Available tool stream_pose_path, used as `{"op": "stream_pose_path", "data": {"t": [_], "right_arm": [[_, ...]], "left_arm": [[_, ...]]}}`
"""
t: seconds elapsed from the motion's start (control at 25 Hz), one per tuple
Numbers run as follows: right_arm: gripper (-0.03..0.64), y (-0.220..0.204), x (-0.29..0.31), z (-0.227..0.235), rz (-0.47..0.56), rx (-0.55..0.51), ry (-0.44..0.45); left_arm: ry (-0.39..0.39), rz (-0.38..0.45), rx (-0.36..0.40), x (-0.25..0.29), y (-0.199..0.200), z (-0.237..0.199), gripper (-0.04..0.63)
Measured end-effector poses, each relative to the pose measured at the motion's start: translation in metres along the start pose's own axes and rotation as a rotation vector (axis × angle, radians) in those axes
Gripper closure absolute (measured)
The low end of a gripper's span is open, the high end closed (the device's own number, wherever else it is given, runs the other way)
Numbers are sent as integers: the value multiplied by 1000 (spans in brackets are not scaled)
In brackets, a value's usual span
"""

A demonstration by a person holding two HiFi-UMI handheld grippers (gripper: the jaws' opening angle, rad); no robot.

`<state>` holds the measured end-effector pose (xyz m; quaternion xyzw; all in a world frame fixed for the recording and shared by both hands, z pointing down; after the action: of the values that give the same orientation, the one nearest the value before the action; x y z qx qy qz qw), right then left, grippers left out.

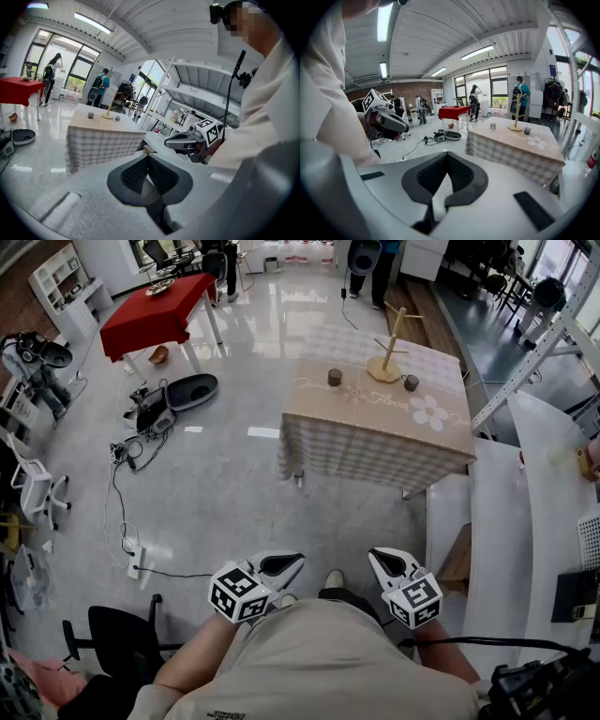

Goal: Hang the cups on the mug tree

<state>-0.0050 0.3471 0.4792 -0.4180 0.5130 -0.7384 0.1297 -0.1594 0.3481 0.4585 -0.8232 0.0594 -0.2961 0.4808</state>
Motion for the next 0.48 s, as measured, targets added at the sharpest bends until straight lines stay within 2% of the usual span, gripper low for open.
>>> {"op": "stream_pose_path", "data": {"t": [0.2,0.48], "right_arm": [[604,8,-14,63,16,-6,-26],[604,1,-24,125,35,18,-18]], "left_arm": [[-14,9,36,56,38,10,588],[-4,-23,77,124,70,13,588]]}}
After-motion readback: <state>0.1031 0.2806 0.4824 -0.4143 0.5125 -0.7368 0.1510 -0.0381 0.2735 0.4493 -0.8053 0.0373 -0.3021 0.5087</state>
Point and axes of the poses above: the fingertips, and each gripper's own axes: x forward along the fingers, z to its right, y out of its top, the point moved 1 cm from there along -x, backward along the fingers, and after that the axes turned 3 degrees about y, right-handed, at the moved point
